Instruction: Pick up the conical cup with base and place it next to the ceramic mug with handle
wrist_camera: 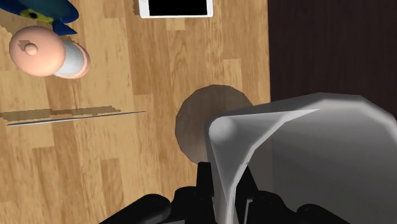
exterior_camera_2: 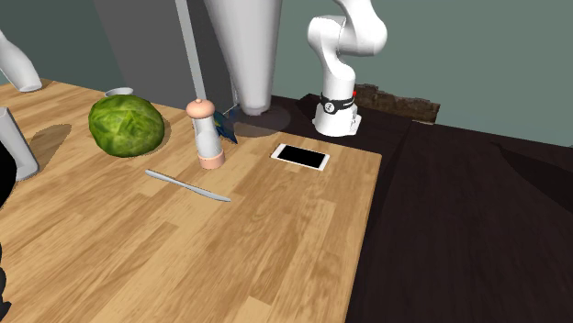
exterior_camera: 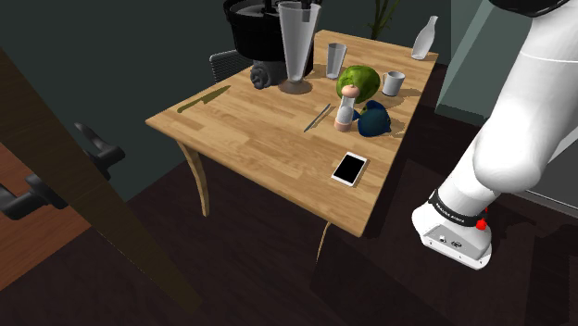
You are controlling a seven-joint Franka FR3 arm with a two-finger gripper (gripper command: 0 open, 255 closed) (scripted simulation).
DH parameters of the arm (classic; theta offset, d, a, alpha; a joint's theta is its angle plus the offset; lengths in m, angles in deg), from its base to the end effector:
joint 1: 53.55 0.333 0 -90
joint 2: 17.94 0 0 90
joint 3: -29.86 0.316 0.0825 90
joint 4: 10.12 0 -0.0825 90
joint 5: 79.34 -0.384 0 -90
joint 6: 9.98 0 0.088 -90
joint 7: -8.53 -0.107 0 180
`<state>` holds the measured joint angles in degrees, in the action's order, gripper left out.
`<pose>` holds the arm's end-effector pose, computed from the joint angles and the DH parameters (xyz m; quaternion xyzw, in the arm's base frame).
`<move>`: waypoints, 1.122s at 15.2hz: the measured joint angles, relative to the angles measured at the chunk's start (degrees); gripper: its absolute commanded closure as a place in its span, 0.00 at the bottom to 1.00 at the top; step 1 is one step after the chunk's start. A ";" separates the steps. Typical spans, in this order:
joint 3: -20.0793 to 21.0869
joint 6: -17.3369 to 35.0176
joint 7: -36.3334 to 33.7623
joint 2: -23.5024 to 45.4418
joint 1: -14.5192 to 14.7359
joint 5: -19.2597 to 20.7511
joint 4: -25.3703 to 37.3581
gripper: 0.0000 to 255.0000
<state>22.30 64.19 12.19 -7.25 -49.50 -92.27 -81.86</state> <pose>0.5814 0.0018 0.6454 -0.9923 -0.0245 0.0649 0.1023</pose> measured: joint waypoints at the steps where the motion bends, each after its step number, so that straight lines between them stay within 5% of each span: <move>1: -0.05 -0.89 -0.02 0.48 -0.14 -0.11 1.35 1.00; 9: -0.36 -8.83 -0.62 4.30 -1.46 -1.20 13.00 1.00; 17: -3.97 -8.29 9.11 -3.08 -6.42 1.07 3.32 1.00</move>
<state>18.33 55.90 21.30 -10.33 -55.92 -91.19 -78.54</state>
